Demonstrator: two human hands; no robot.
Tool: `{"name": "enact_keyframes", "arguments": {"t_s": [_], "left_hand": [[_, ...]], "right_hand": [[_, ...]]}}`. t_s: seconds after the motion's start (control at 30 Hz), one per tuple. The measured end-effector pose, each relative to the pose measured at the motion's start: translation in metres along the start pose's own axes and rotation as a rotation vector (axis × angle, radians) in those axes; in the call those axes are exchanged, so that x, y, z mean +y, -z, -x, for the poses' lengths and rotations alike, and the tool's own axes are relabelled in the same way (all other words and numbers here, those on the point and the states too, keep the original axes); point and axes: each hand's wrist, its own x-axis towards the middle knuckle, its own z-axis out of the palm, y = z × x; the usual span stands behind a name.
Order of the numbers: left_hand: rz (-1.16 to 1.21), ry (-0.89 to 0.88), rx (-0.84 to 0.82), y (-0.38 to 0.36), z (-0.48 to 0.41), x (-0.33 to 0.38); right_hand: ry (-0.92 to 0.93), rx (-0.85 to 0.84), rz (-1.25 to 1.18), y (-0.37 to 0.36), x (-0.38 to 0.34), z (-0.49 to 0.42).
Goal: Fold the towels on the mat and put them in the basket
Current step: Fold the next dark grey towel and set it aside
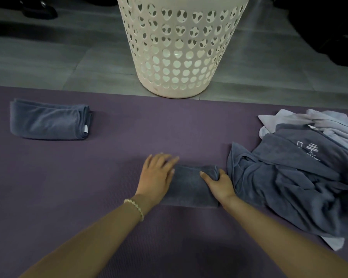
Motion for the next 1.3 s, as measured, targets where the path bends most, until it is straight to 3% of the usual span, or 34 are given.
{"name": "enact_keyframes", "arguments": {"t_s": [0.07, 0.13, 0.2, 0.23, 0.33, 0.53, 0.83, 0.97, 1.1, 1.17, 1.3], "left_hand": [[-0.071, -0.091, -0.184, -0.006, 0.008, 0.003], [-0.079, -0.021, -0.278, -0.014, 0.011, 0.001], [-0.108, 0.017, -0.303, -0.018, 0.012, 0.002], [-0.089, 0.036, -0.303, -0.019, 0.011, 0.002], [0.033, 0.073, -0.261, -0.022, 0.011, -0.001], [0.2, 0.223, -0.177, -0.025, 0.009, -0.002], [0.39, 0.513, -0.224, -0.016, 0.0, -0.002], [0.61, 0.818, -0.226, -0.003, -0.004, -0.005], [0.613, 0.905, -0.482, 0.01, -0.003, -0.022], [0.644, 0.902, -0.591, 0.019, -0.003, -0.02], [0.794, 0.936, -0.647, 0.03, -0.005, -0.022]], "right_hand": [[0.138, 0.113, 0.206, -0.003, -0.003, 0.005], [0.452, 0.254, 0.492, -0.012, -0.006, 0.012], [0.716, 0.244, 0.711, -0.026, -0.007, 0.013], [0.749, 0.184, 0.796, -0.033, -0.007, 0.013], [0.635, 0.015, 0.924, -0.043, 0.004, 0.008], [0.618, -0.001, 0.874, -0.026, 0.019, -0.005], [0.217, -0.016, 0.541, -0.011, 0.008, -0.004], [-0.093, 0.014, 0.31, 0.003, -0.006, -0.004], [-0.463, -0.185, -0.064, 0.016, 0.001, 0.001], [-0.459, -0.267, -0.059, 0.019, 0.0, 0.003], [-0.516, -0.285, -0.092, 0.026, -0.017, 0.006]]}}
